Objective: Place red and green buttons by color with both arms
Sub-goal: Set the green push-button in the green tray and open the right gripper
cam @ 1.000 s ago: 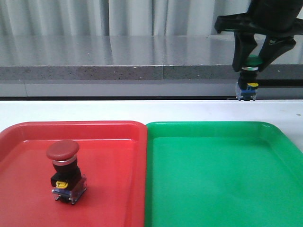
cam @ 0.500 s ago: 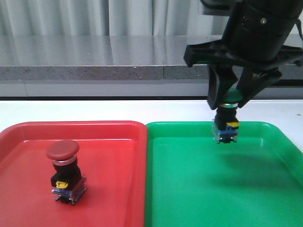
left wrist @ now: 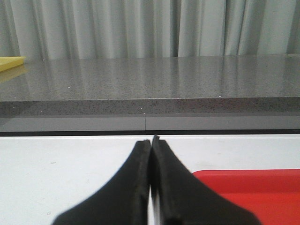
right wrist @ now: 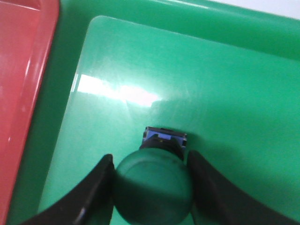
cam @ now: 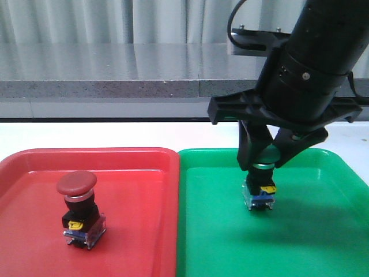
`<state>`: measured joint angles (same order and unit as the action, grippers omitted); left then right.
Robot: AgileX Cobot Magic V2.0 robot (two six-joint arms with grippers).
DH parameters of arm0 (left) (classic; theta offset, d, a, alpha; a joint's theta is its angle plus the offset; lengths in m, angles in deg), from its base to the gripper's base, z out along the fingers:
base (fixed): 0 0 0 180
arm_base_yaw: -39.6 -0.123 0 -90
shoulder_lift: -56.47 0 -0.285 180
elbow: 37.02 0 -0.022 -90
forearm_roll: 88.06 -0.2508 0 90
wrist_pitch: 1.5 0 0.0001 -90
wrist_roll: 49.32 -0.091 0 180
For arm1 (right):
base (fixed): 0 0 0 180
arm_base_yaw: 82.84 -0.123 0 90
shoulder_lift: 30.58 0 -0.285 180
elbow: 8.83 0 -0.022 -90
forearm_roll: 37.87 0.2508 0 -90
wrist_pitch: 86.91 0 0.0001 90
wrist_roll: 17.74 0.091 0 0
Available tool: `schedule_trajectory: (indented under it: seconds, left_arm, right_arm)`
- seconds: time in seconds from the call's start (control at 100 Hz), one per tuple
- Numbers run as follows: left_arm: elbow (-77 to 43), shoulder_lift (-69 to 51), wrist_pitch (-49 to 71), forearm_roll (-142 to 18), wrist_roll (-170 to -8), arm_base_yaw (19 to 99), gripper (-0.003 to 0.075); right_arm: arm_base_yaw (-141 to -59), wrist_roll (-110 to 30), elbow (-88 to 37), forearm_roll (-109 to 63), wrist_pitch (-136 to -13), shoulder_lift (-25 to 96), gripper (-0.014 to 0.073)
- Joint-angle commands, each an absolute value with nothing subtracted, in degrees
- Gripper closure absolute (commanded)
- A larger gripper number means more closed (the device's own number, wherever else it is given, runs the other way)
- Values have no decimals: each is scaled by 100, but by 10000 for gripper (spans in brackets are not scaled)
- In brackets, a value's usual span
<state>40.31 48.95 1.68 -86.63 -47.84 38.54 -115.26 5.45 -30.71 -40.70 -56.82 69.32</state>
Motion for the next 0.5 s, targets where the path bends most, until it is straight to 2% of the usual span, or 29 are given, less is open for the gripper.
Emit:
schedule_trajectory:
  seconds: [0.0, 0.31, 0.38, 0.49]
  left_arm:
    - [4089, 5079, -251, -8634, -4741, 3837, 741]
    - [4089, 5079, -251, -8634, -4741, 3837, 741]
    - [4089, 5079, -251, -8634, -4741, 3837, 741]
    - [4089, 5079, -251, -8634, -4741, 3837, 741]
  right_arm:
    - [-11530, 549, -3020, -4165, -6044, 6730, 361]
    - [-11530, 549, -3026, -4165, -6032, 6730, 344]
    - [-11530, 549, -3026, -4165, -6032, 6730, 291]
    - [-11530, 549, -3026, -4165, -6032, 6730, 132]
